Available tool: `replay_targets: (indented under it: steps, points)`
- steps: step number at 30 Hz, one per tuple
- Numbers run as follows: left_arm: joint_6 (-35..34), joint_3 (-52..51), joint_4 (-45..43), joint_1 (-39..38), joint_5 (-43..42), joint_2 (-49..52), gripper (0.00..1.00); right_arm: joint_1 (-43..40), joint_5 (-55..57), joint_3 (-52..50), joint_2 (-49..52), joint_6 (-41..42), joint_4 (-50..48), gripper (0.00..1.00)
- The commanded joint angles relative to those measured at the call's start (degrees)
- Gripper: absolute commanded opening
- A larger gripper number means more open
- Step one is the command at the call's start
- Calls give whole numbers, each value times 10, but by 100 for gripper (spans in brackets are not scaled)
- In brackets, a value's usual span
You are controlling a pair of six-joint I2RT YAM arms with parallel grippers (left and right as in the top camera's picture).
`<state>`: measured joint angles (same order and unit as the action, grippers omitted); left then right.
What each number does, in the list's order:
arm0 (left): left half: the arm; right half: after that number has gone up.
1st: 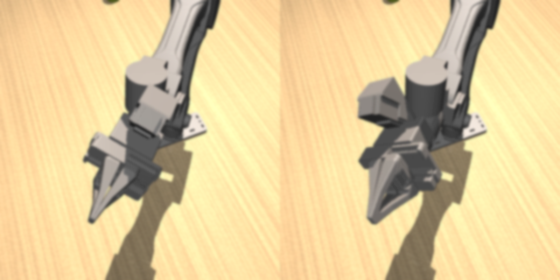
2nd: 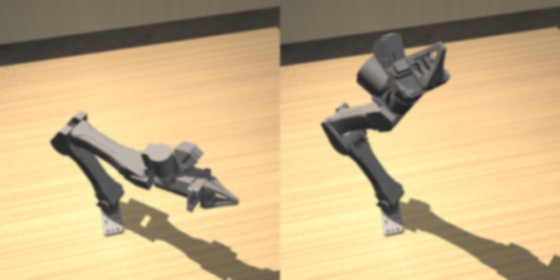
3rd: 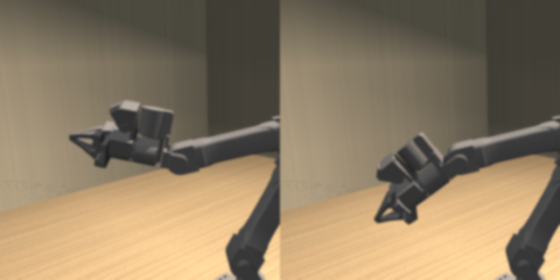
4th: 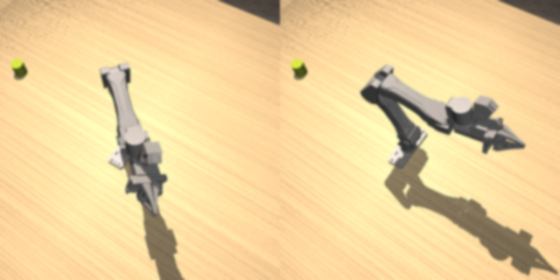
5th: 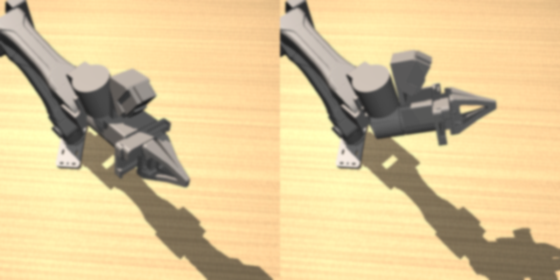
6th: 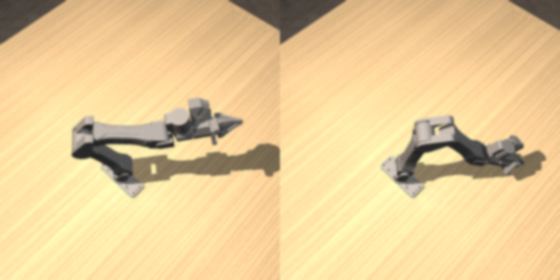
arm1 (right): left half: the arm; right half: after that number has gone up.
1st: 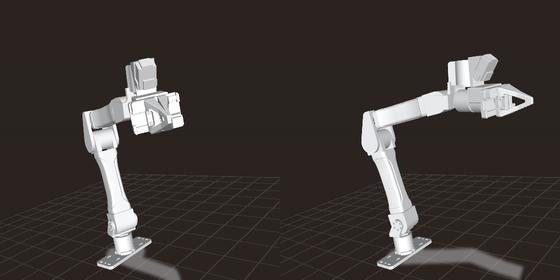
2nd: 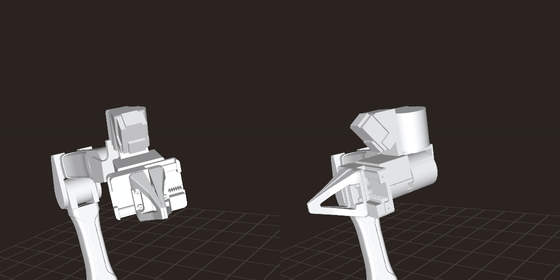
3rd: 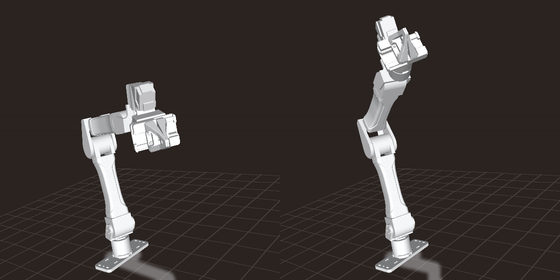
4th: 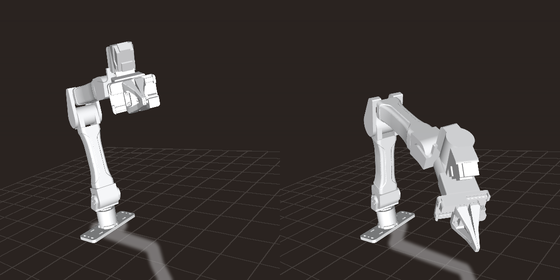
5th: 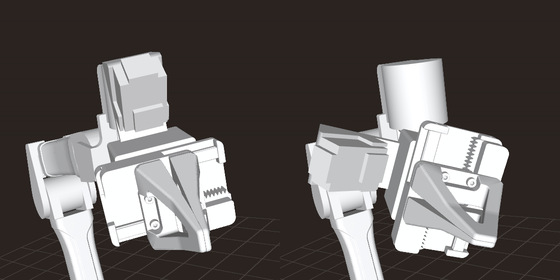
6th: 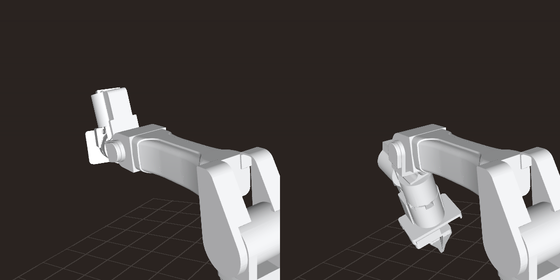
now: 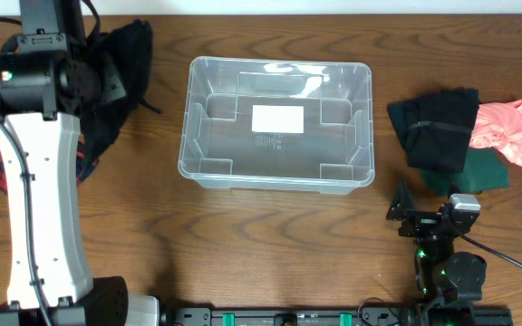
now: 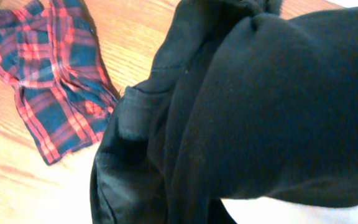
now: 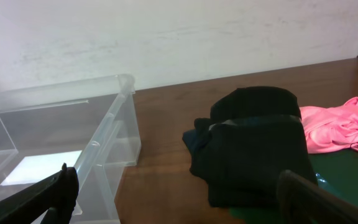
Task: Pack container
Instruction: 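Lift the black clothes with the left gripper over the bin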
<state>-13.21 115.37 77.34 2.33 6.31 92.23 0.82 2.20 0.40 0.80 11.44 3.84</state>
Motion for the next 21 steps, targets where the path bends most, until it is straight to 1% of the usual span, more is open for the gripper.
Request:
replay_targets:
  steps: [1,5,11,14,18,21]
  points:
    - [-22,81,30,-22,2,-20,6,-4,6,-1,0,-8,1,99]
    - [-23,146,58,-41,2,-20,6,-4,6,-1,0,-8,1,99]
    - [-61,225,85,-55,-10,-20,6,-4,6,-1,0,-8,1,99]
    - [-76,240,100,-73,-45,-20,6,-4,6,-1,0,-8,1,99]
    - [-111,240,112,-116,-81,-20,6,-4,6,-1,0,-8,1,99]
    - [-125,241,106,-158,-89,-21,6,-4,6,-1,0,-8,1,99]
